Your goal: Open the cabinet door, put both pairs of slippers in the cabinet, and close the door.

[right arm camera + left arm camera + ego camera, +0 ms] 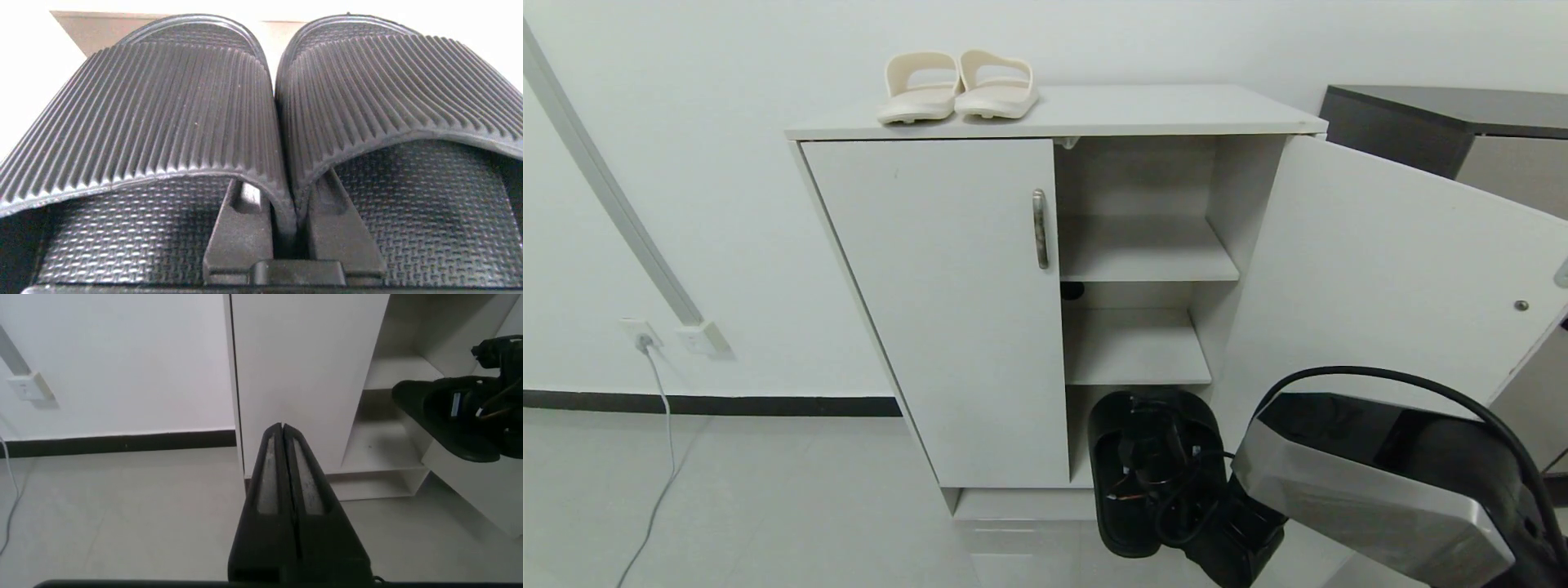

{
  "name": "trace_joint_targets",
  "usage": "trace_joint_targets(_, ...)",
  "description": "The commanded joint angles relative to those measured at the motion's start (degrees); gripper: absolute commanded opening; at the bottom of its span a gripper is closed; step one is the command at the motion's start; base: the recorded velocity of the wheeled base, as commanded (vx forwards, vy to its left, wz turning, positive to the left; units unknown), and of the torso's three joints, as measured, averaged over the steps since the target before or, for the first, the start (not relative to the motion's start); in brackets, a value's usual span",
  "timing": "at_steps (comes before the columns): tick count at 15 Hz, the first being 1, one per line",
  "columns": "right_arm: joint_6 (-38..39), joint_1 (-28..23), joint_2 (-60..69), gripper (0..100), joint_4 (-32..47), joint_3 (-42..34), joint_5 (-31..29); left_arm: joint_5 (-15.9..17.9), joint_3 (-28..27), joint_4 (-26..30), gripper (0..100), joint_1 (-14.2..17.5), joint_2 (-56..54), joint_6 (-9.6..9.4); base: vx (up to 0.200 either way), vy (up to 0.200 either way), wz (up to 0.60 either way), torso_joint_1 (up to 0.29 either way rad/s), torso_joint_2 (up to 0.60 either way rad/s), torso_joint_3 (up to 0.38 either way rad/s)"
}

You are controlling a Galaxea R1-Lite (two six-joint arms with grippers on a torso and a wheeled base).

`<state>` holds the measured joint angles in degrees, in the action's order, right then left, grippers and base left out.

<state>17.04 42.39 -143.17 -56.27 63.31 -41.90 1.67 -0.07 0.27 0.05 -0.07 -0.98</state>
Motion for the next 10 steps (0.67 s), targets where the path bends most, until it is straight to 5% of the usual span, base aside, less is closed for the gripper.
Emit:
trace_joint_targets(1, 0.01, -0.11, -1.41, 0, -0.07, 0.33, -0.02, 0.00, 0.07, 0.00, 0, 0.04, 0.07, 0.01, 0.000, 0.000, 0.00, 0.000, 0.00, 0.000)
trace_joint_targets(10, -0.08, -0.11, -1.33, 0, -0.33, 0.06, -0.11, -0.09, -0.01, 0.00, 0, 0.04, 0.07, 0.10, 0.000, 0.000, 0.00, 0.001, 0.00, -0.043)
